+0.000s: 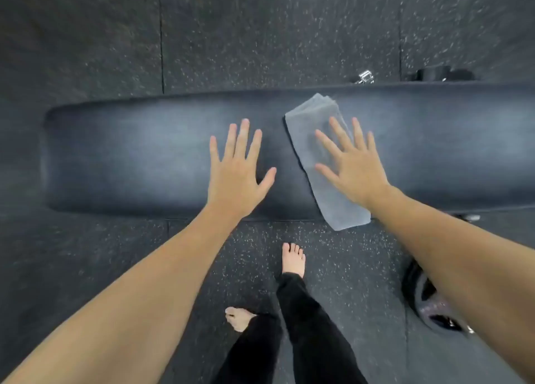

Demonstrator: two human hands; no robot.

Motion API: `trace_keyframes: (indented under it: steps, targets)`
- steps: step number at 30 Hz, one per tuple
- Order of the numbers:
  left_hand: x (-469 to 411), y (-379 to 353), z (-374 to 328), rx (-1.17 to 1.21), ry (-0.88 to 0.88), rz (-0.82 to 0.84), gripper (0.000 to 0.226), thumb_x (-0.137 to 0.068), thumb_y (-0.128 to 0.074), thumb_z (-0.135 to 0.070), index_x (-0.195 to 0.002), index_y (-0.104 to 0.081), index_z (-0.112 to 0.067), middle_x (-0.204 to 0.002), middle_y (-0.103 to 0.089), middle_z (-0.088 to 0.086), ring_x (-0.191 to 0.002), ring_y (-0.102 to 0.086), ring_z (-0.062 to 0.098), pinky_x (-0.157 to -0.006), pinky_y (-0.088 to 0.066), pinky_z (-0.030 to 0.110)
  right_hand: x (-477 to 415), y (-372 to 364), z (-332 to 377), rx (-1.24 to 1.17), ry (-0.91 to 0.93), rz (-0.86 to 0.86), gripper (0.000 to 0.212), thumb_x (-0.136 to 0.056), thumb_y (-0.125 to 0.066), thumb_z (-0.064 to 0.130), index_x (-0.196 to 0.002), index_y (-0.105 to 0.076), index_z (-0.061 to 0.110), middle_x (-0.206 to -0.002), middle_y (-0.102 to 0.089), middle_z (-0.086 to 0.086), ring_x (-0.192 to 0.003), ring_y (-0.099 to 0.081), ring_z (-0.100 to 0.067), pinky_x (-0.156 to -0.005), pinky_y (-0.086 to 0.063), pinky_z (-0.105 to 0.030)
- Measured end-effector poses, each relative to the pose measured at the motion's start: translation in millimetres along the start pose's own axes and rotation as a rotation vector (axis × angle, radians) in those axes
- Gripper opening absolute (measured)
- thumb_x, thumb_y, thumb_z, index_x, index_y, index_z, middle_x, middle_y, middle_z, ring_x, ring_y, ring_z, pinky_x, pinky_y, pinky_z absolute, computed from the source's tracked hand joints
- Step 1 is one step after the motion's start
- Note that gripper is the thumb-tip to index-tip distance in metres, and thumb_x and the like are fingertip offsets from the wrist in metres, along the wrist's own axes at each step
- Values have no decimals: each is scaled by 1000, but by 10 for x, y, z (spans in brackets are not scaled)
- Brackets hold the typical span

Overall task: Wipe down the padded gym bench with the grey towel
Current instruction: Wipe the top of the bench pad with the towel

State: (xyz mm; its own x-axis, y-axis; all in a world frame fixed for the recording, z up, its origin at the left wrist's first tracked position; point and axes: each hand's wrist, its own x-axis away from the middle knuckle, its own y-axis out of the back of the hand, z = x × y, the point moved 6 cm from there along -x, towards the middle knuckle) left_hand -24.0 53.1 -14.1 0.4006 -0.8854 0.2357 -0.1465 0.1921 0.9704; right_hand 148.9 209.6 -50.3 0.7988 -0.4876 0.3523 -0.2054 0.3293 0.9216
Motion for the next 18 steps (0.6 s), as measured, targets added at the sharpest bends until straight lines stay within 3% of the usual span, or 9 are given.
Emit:
trace_keyframes:
  steps: [6, 18]
  targets:
    - [-148, -937, 338, -23, 22, 17, 78, -102, -30, -61, -165, -13, -17, -174, -7, 13, -160, -7, 35, -123, -10, 68, -180, -547, -34, 84, 17, -152, 64, -107, -25, 58, -163, -16, 29, -172, -6, -9, -155, -4, -50, -121, -12, -67]
    - [-168, -1028, 365, 26, 14, -88, 77, -101, -39, -56, -164, -18, -17, -173, -12, 13, -160, -9, 36, -123, -7, 69, -299, -596, 110, -26, -110, -223, 55, -111, -26, 41, -163, -19, 24, -171, -11, -11, -157, -7, -40, -125, -13, -58]
